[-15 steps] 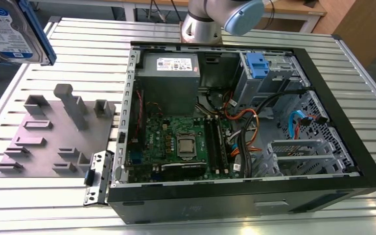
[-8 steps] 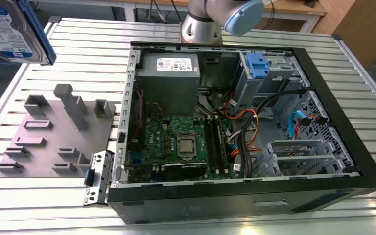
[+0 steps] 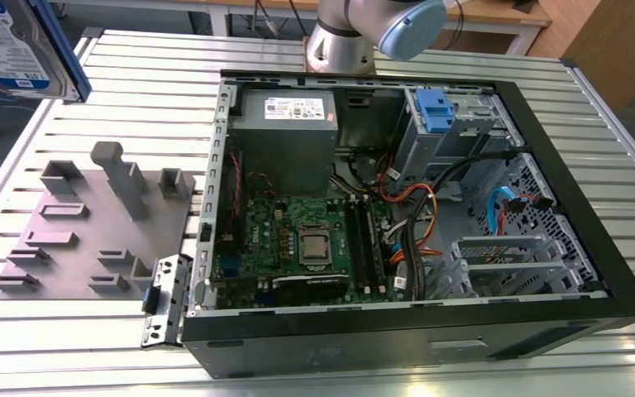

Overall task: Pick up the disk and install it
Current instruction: 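Pick up the disk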

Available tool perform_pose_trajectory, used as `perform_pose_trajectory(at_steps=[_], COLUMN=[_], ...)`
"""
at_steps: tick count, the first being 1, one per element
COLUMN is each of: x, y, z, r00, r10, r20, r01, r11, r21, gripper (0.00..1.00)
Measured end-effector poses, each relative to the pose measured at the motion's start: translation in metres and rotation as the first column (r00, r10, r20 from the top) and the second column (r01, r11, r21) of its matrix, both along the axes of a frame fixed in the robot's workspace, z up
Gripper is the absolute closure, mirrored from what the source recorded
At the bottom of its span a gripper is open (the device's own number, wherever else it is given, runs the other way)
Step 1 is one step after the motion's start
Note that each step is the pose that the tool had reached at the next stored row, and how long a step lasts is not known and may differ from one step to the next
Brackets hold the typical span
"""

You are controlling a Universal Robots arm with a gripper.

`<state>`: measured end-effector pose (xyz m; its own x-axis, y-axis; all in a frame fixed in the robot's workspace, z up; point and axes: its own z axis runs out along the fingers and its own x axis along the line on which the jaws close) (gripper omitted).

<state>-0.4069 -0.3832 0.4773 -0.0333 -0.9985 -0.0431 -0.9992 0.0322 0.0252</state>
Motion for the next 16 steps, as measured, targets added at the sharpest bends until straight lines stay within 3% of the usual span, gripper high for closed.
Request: perform_pose_trajectory(at_steps=[10,16], x=[0.0,0.0], y=[0.0,0.0], z=[0.0224,0.0259], r00=[1.0,1.0], r10=[0.0,0.0], r20=[-0.0001,0.0], r01=[0.0,0.0], r11=[1.0,1.0], r21=[0.0,0.0], gripper=[0.65,0.65])
